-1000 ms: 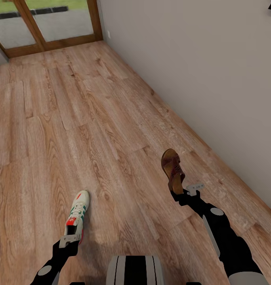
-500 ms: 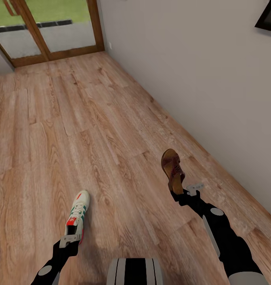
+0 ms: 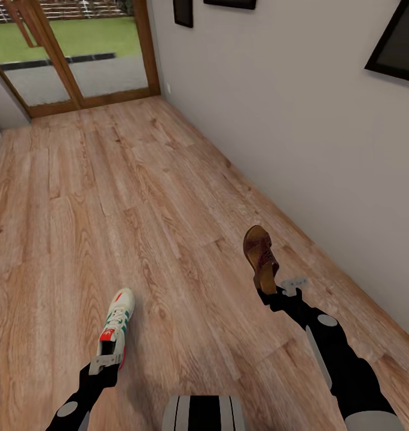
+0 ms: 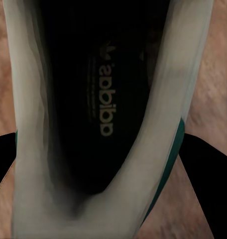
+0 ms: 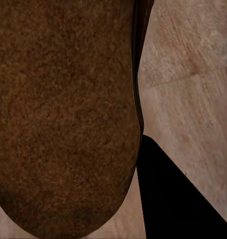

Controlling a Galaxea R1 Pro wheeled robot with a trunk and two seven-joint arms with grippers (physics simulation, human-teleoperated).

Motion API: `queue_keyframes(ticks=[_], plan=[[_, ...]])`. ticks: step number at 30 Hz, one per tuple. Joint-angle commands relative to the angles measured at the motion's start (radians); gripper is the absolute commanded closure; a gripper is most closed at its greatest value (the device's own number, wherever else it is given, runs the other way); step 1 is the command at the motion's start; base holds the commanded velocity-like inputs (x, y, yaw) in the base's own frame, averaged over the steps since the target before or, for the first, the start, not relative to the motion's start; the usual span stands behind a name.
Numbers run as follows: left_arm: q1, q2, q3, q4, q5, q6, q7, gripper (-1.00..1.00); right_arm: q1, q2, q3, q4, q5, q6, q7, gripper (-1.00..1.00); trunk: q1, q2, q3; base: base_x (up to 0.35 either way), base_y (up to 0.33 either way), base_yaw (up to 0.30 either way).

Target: Pick up the two gym shoes and the two sandals from the corridor floor and place them onto the hallstand (shoe rack) in the corridor, making sure they are on the rack and not on the floor. Arrange them so the two gym shoes are next to each other and the two sandals are next to each other.

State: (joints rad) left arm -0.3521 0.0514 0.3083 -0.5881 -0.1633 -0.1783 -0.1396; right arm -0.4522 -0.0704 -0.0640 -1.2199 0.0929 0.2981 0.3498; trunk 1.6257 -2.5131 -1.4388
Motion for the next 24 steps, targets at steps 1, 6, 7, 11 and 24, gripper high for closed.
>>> queue_keyframes(ticks=[1, 6, 7, 11, 24], plan=[[-0.001, -0.001, 0.008, 0.001, -0.011, -0.004, -0.008, 1.0, 0.0, 0.0, -0.002, -0.002, 0.008, 0.006, 0.006, 1.0, -0.001, 0.0, 0.003, 0.0, 0.0, 0.0], [0.001, -0.001, 0.009, 0.001, -0.01, -0.004, -0.008, 1.0, 0.0, -0.001, -0.003, -0.006, 0.008, 0.006, 0.006, 1.0, -0.003, 0.001, 0.023, 0.0, 0.0, 0.0], [0.001, -0.001, 0.009, 0.001, -0.01, -0.004, -0.008, 1.0, 0.0, -0.001, -0.003, -0.006, 0.008, 0.006, 0.006, 1.0, -0.003, 0.001, 0.027, 0.0, 0.0, 0.0], [0.001, -0.002, 0.012, 0.001, -0.01, -0.004, -0.008, 1.0, 0.0, 0.0, -0.002, -0.004, 0.009, 0.006, 0.005, 1.0, -0.005, 0.002, 0.042, 0.0, 0.0, 0.0], [0.007, -0.007, 0.013, -0.015, -0.009, -0.003, -0.008, 1.0, 0.004, -0.006, -0.006, -0.008, 0.021, 0.001, -0.002, 1.0, -0.011, 0.005, 0.108, 0.0, 0.0, 0.0]])
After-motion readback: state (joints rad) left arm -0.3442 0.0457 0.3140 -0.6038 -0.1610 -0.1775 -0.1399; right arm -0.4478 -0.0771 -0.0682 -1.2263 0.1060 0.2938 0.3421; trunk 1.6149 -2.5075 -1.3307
